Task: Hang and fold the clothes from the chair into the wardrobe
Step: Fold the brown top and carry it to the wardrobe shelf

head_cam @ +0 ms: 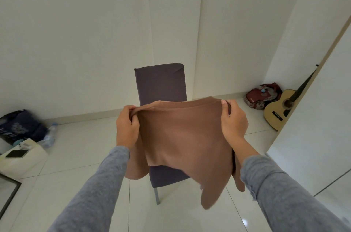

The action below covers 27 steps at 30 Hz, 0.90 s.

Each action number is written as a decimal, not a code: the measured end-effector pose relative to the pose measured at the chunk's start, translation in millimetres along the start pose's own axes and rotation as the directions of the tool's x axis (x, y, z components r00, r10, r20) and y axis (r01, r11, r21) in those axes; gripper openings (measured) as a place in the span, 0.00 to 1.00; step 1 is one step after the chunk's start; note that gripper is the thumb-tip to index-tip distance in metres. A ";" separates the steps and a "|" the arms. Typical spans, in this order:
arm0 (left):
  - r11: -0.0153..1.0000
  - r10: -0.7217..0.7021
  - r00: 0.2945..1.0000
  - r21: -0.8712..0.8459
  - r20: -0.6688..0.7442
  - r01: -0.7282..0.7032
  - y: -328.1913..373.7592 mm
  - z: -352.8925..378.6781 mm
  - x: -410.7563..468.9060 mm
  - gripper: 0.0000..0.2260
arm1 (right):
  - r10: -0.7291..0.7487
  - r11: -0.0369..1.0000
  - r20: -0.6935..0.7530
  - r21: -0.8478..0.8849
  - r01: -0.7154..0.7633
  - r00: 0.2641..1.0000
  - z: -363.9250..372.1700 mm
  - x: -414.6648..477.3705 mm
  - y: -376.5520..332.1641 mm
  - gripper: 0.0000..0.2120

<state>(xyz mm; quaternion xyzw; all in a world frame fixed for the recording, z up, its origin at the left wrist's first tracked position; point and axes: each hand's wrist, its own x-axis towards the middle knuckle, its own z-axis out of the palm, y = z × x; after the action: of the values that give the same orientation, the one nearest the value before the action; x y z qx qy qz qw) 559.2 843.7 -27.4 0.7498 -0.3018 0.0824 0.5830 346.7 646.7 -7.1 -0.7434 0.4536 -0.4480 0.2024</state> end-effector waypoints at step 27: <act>0.869 -0.361 0.931 0.341 -0.055 0.357 -181.0 157.8 74.7 0.08 | -0.047 0.925 0.451 -0.318 0.210 0.891 210.6 121.7 138.0 0.09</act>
<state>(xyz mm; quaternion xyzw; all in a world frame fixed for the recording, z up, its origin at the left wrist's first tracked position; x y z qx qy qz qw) 682.5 696.1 -189.6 0.8837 -0.1411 0.0203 0.4457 480.4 450.5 -154.8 -0.8775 0.4196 -0.1928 0.1292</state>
